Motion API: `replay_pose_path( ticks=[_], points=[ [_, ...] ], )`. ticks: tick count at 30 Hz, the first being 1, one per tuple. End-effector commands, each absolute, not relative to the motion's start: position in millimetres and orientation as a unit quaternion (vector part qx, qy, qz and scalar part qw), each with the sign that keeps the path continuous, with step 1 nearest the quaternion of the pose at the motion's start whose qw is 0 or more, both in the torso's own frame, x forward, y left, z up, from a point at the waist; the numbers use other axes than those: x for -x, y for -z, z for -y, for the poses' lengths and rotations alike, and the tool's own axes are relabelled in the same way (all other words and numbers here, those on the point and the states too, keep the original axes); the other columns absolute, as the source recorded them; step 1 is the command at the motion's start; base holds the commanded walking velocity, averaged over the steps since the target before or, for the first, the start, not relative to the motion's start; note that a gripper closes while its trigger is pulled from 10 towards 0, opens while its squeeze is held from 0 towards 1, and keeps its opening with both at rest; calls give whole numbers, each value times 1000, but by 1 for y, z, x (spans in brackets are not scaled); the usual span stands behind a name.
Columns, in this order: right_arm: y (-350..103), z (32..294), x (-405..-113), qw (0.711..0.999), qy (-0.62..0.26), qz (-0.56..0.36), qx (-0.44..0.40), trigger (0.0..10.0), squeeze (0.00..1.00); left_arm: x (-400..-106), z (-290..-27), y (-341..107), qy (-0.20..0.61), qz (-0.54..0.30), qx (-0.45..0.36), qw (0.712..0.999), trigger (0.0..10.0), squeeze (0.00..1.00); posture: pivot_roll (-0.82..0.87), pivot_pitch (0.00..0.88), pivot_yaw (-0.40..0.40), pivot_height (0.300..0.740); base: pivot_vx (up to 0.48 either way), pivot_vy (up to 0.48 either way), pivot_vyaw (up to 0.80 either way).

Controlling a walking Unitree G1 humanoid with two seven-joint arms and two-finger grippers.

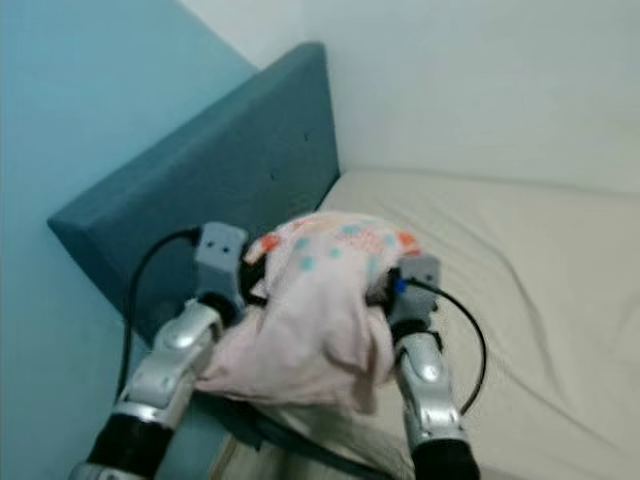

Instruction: Clean up the room

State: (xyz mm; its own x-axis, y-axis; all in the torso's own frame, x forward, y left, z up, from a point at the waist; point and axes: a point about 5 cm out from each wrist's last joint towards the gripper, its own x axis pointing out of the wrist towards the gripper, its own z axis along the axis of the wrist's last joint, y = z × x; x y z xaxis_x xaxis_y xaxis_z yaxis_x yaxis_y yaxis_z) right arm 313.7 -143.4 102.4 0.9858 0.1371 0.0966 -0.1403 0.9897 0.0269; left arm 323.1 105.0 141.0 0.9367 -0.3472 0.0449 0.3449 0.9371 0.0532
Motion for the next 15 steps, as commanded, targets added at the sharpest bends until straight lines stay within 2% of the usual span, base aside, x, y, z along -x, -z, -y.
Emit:
replay_pose_path(
  ticks=[1, 11, 15],
  points=[
    [-102, 135, -313, 995, -82, 46, -20, 10000, 0, -322, -96, -150, 195, 52, -13, 979, 10000, 0, 25, 0, 87, 740, 0, 0, 0],
    [-100, 145, -310, 996, -82, 36, -8, 10000, 0, -317, -96, -144, 181, 53, 37, 981, 10000, 0, 0, 0, 49, 740, 0, 0, 0],
    [-101, 146, -310, 995, -88, 36, -4, 10000, 0, -316, -95, -145, 179, 55, 41, 981, 10000, 0, -7, 0, 32, 740, 309, 0, 0]
  ],
)
